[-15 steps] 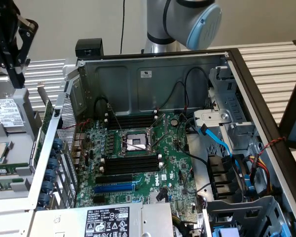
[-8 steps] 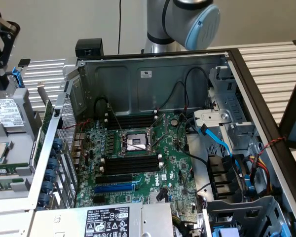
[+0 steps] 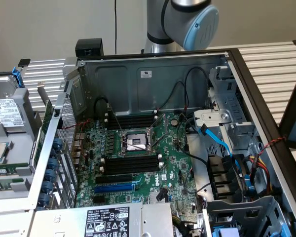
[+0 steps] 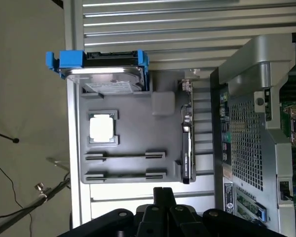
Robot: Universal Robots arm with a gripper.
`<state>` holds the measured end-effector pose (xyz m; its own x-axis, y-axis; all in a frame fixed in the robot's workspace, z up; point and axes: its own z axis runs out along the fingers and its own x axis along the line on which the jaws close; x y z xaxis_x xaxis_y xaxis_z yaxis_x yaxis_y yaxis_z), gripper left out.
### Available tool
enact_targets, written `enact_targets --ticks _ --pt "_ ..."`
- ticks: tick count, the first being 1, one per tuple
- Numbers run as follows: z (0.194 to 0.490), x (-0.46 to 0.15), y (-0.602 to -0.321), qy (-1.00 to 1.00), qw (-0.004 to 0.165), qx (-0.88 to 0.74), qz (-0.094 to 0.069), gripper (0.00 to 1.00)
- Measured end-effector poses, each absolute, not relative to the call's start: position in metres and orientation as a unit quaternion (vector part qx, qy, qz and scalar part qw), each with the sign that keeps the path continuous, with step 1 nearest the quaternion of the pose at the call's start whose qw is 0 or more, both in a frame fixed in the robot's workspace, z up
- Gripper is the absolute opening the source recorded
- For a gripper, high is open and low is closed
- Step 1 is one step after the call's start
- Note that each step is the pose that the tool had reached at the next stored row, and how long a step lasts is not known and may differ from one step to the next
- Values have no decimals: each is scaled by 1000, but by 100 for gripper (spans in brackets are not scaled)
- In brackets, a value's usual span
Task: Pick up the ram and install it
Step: 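Reach for the ram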
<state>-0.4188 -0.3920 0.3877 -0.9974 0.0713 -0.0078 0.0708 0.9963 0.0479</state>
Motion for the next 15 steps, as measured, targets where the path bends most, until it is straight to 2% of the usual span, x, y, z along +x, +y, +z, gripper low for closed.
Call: enact_targets --ticks 15 --pt "388 -434 -392 999 5 36 25 11"
